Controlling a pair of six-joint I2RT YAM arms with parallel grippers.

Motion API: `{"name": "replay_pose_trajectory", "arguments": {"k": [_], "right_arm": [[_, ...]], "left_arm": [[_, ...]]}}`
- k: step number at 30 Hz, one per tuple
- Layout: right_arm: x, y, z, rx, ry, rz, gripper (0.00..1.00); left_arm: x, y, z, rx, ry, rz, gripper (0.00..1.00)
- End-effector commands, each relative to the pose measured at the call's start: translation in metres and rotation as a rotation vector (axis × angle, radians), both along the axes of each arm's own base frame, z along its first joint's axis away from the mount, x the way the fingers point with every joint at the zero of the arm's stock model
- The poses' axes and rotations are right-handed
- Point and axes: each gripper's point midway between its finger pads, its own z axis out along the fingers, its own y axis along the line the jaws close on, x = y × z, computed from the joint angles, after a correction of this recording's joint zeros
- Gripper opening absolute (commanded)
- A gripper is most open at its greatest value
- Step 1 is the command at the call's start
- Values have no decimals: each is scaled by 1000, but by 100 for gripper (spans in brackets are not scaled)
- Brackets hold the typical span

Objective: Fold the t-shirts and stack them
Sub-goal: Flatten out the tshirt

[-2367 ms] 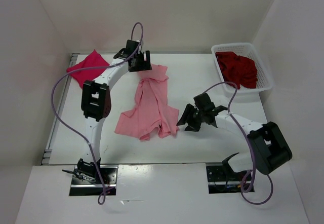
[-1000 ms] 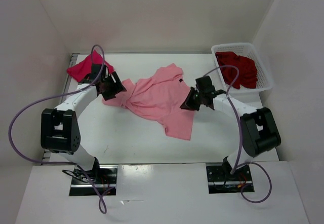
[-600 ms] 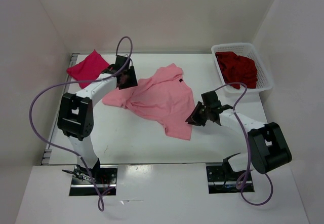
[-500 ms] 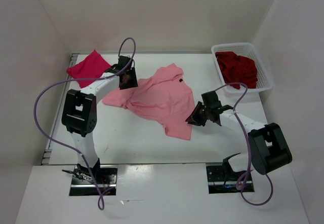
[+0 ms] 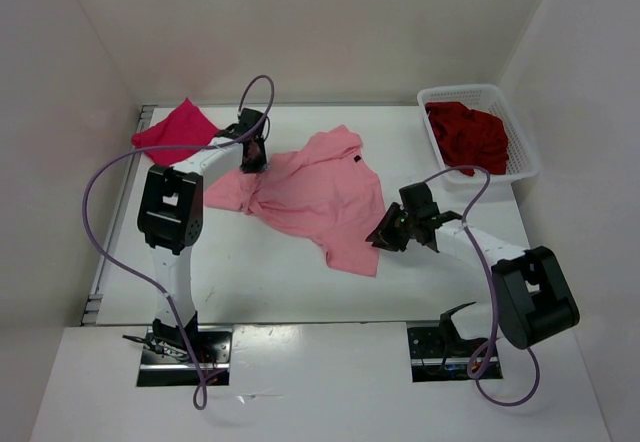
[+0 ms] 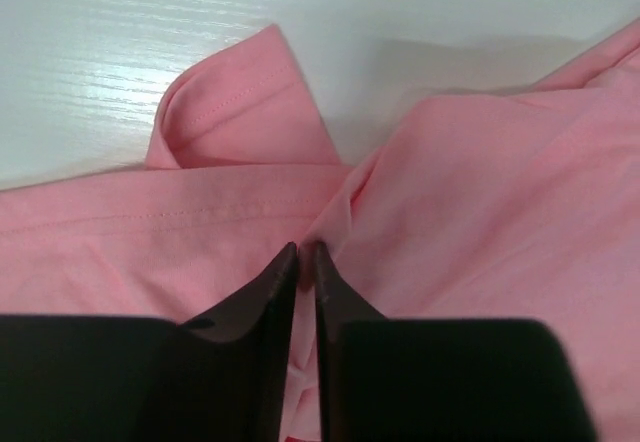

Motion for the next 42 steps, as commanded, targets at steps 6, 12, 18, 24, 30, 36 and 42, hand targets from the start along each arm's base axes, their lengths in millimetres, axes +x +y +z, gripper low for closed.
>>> {"name": "replay_pose_trajectory", "arguments": {"k": [6, 12, 18, 24, 30, 36, 42], "right_arm": [[-1, -8, -1, -24, -35, -25, 45], [2, -7, -2, -26, -32, -25, 47], [4, -11, -2, -41, -37, -49, 54], [0, -10, -4, -37, -25, -44, 55], [-3, -14, -9, -44, -8, -52, 55], [1, -21, -9, -60, -18, -62, 56], [1, -23, -9, -58, -19, -60, 18]], "left_arm": [[4, 20, 42, -37, -92, 57, 0], [-13, 40, 49, -146, -95, 110, 0], [-48, 81, 93, -314, -168, 236, 0], [-136, 125, 82, -407, -113, 472, 6], [-201, 153, 69, -365, -58, 670, 63], [-192, 153, 65, -453, -66, 689, 70], [-189, 166, 31, -459, -41, 755, 62]]}}
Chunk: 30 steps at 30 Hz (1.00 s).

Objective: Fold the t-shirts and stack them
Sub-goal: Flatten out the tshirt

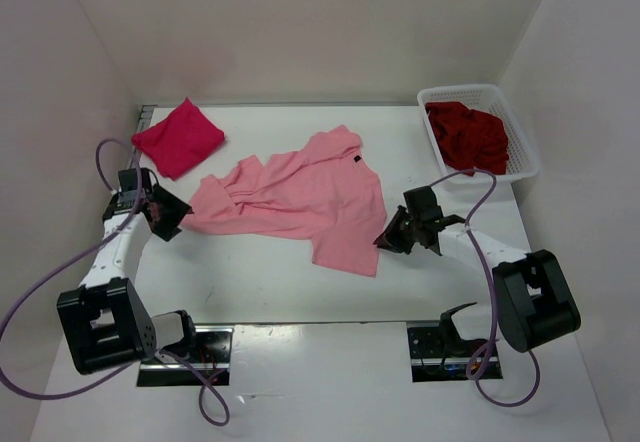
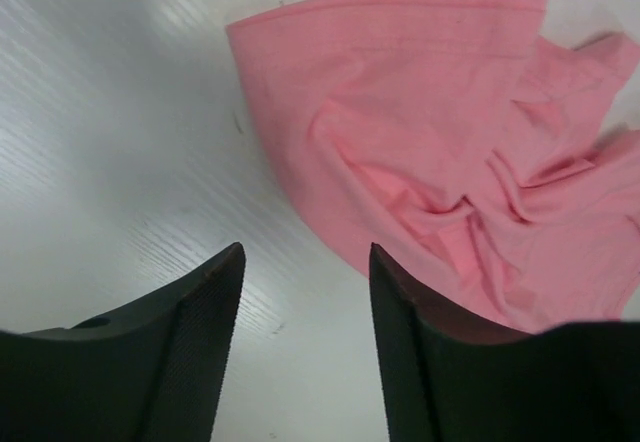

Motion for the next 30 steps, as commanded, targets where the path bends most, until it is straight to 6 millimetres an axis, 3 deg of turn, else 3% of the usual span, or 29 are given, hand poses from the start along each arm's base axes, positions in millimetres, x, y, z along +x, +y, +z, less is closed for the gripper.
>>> {"name": "replay_pose_trajectory", "arguments": {"k": [1, 2, 5, 8, 10, 13, 23, 24, 30], "right_arm": [[0, -3, -1, -10, -2, -5, 15], [0, -3, -1, -10, -2, -5, 13], [-2, -4, -2, -13, 8, -5, 13], [-3, -4, 3, -9, -6, -5, 29], [-5, -6, 3, -11, -5, -19, 31], [-7, -7, 6, -3, -13, -26, 32], [-22, -10, 2, 8, 18, -56, 46], [-23, -11, 1, 10, 31, -66, 47], [-40, -15, -15, 4, 95, -91, 48]], "left_arm": [[11, 5, -18, -56, -17, 28, 59], [12, 8, -30, -73, 15, 46, 54], [24, 18, -47, -80, 65, 66, 53], [22, 37, -57, -84, 81, 134, 47], [27, 46, -57, -84, 56, 151, 46], [27, 46, -73, -101, 101, 152, 46], [43, 42, -96, -155, 89, 134, 38], [46, 43, -95, -154, 86, 134, 36], [48, 43, -92, -151, 86, 111, 1]]}}
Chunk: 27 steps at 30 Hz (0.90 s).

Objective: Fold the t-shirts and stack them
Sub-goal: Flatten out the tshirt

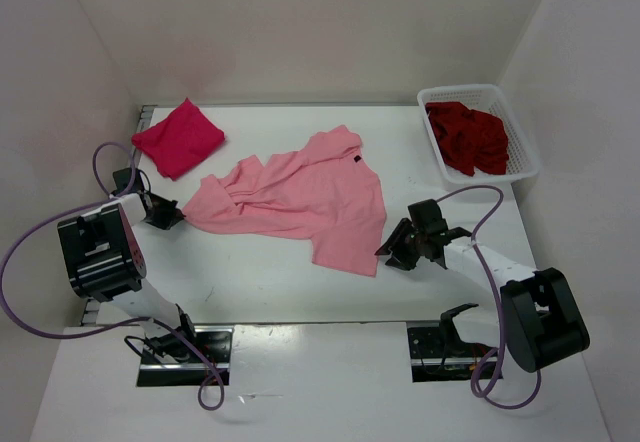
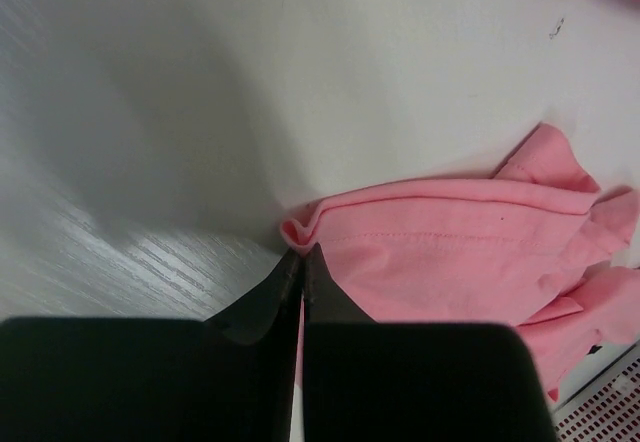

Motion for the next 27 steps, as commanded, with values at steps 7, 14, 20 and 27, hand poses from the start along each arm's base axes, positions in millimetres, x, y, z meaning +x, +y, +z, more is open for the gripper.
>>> {"name": "replay_pose_trajectory", "arguments": {"k": [7, 14, 20, 27], "right_arm": [[-25, 8, -15, 3, 93, 10, 48], [-31, 14, -28, 31, 143, 22, 42], [-45, 13, -28, 37, 182, 43, 36], [-58, 8, -15, 9, 181, 17, 44]], "left_arm": [[-4, -7, 6, 17, 20, -40, 0], [8, -23, 37, 93, -46, -111, 0], [5, -41, 58, 106, -92, -163, 0], [-1, -46, 62, 115, -99, -181, 0]]}}
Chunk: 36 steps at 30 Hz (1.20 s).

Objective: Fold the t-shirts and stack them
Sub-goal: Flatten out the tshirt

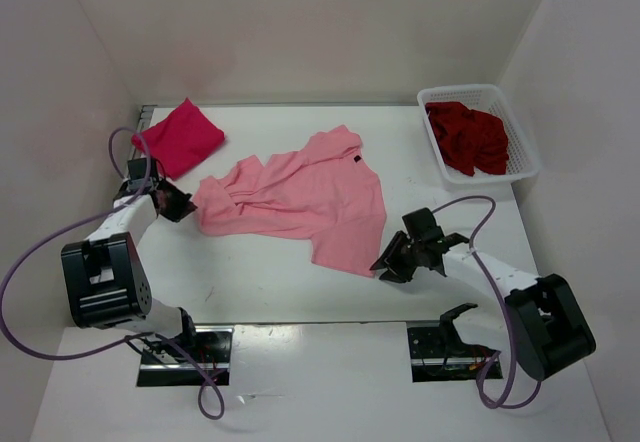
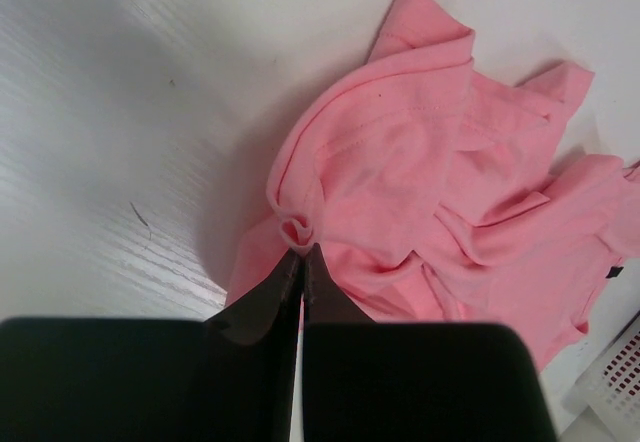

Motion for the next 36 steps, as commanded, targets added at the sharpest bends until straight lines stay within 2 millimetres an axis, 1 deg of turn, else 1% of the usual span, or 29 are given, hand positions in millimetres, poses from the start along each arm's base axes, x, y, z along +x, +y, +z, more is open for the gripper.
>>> {"name": "replay_pose_trajectory", "arguments": {"k": [1, 2, 4, 6, 9, 11, 13, 15, 16, 17, 18, 19, 20, 21, 22, 23, 24, 25, 26, 27, 28, 29, 30, 31, 32, 33, 34, 35, 36], "right_arm": [[-18, -11, -9, -60, 56, -21, 44], [-22, -11, -16, -61, 85, -15, 44], [-17, -7, -22, -47, 73, -12, 40], [-19, -8, -34, -64, 114, -11, 35], [-8, -4, -41, -66, 109, -3, 30], [7, 5, -34, -48, 65, 6, 26], [19, 5, -31, -69, 48, -7, 13], [34, 7, -13, -80, -6, 2, 0], [42, 6, -4, -102, -44, -8, 0], [54, 7, 18, -106, -93, -6, 0], [64, 8, 49, -88, -191, -9, 0], [84, 8, 86, -87, -290, -42, 0], [85, 3, 104, -114, -321, -35, 0], [90, 1, 133, -108, -390, -45, 0], [106, 2, 176, -100, -481, -61, 0], [110, 0, 199, -105, -528, -63, 0], [109, -5, 215, -140, -550, -43, 0], [121, -9, 263, -147, -651, -71, 0], [123, -14, 287, -163, -704, -81, 0], [123, -21, 304, -213, -736, -69, 0], [129, -29, 356, -223, -847, -109, 0], [130, -37, 380, -242, -895, -127, 0], [128, -43, 398, -278, -929, -114, 0], [128, -51, 444, -270, -1020, -155, 0], [128, -55, 465, -266, -1068, -171, 0], [117, -60, 508, -248, -1171, -189, 0], [122, -65, 520, -266, -1190, -211, 0], [119, -69, 537, -267, -1227, -227, 0], [103, -76, 577, -236, -1323, -267, 0]], "left_arm": [[0, -3, 10, 20, -23, -35, 0], [2, -3, 11, 23, -32, -35, 0], [2, -3, 11, 23, -32, -35, 0], [2, -6, 11, 22, -32, -44, 0], [4, -10, 13, 18, -43, -59, 0], [4, -14, 10, 15, -34, -69, 0], [6, -17, 11, 17, -43, -80, 0], [9, -17, 11, 17, -43, -80, 0], [9, -21, 11, 17, -43, -92, 0], [13, -26, 17, 20, -58, -107, 0], [19, -29, 28, 26, -82, -118, 0], [25, -39, 41, 14, -114, -123, 0], [32, -46, 61, 16, -167, -135, 0], [40, -55, 80, 31, -215, -159, 0], [59, -63, 127, 63, -312, -166, 0], [66, -80, 151, 92, -355, -206, 0], [69, -82, 171, 120, -379, -206, 0], [72, -82, 198, 125, -432, -203, 0], [75, -81, 243, 143, -528, -204, 0], [73, -78, 262, 134, -565, -205, 0], [71, -74, 284, 137, -614, -198, 0], [68, -69, 304, 139, -654, -191, 0], [63, -55, 349, 164, -731, -152, 0], [59, -47, 371, 178, -770, -131, 0], [54, -41, 391, 173, -810, -119, 0], [48, -27, 409, 167, -850, -103, 0], [39, -22, 437, 175, -906, -89, 0], [32, -17, 449, 188, -927, -74, 0], [25, -11, 462, 204, -947, -56, 0]]}}
